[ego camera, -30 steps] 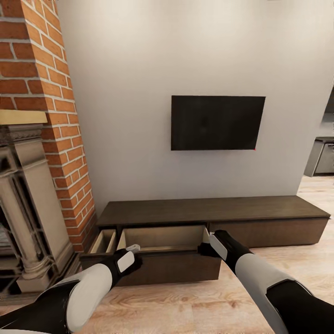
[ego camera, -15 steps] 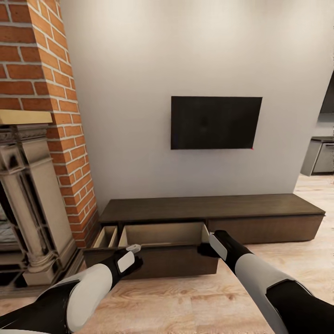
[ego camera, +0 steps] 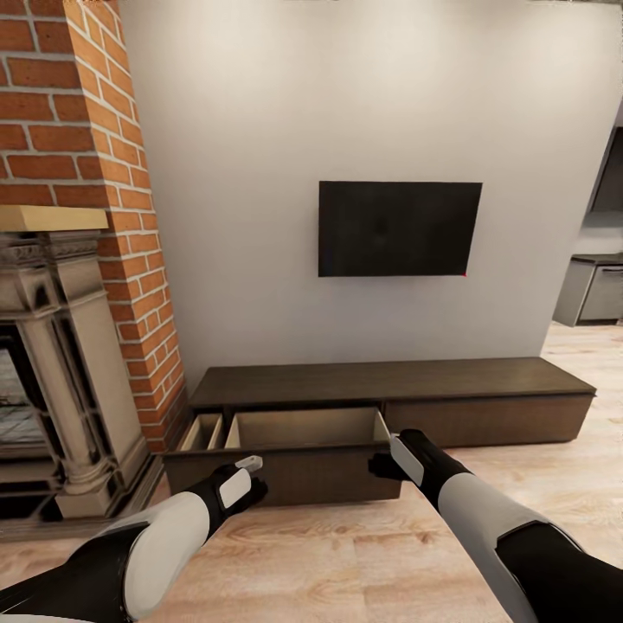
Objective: Place each of the two pumpkins and all three candles from the living room inside a cabinet in the living room (use any cabinet), then make sure every cabinet is closed, and position the cauldron so it is next to a table in the living room.
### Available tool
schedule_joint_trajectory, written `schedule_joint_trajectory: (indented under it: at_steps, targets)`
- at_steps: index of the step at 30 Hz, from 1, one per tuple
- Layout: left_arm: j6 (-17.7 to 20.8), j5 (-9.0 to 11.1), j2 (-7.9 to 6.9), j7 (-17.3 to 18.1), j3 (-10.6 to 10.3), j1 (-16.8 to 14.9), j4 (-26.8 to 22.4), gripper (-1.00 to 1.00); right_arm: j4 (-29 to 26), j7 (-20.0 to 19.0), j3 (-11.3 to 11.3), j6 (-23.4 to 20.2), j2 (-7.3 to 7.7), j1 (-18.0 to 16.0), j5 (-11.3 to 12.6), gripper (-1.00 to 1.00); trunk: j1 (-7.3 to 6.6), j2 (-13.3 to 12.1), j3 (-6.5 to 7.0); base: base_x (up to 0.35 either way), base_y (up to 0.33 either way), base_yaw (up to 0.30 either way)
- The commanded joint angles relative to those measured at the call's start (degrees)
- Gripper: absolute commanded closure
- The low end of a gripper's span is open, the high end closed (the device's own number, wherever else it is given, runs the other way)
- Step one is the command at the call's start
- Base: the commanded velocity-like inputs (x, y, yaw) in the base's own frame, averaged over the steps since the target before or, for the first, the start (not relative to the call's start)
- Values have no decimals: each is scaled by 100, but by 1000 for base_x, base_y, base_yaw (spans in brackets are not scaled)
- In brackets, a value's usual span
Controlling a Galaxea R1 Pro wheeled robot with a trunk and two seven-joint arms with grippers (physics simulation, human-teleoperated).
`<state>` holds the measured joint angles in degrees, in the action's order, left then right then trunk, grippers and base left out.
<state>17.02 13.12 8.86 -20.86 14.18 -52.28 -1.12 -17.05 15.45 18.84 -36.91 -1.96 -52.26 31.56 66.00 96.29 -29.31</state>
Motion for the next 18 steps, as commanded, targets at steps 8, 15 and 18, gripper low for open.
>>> schedule_joint_trajectory:
  at_steps: [8,15,18]
  targets:
    - [21,59,2,-31,-12,-1,-11,-100,-9,46,41,-19,3,-3,61,-100,-2,4,-7,-141,0,0]
    - [21,59,-2,-32,-12,-1,-13,-100,-9,46,36,-18,3,-3,59,-100,-2,4,-7,-20,0,0]
    - [21,59,-5,-32,-12,-1,-14,-100,-9,46,36,-18,3,-3,60,-100,-2,4,-7,-4,0,0]
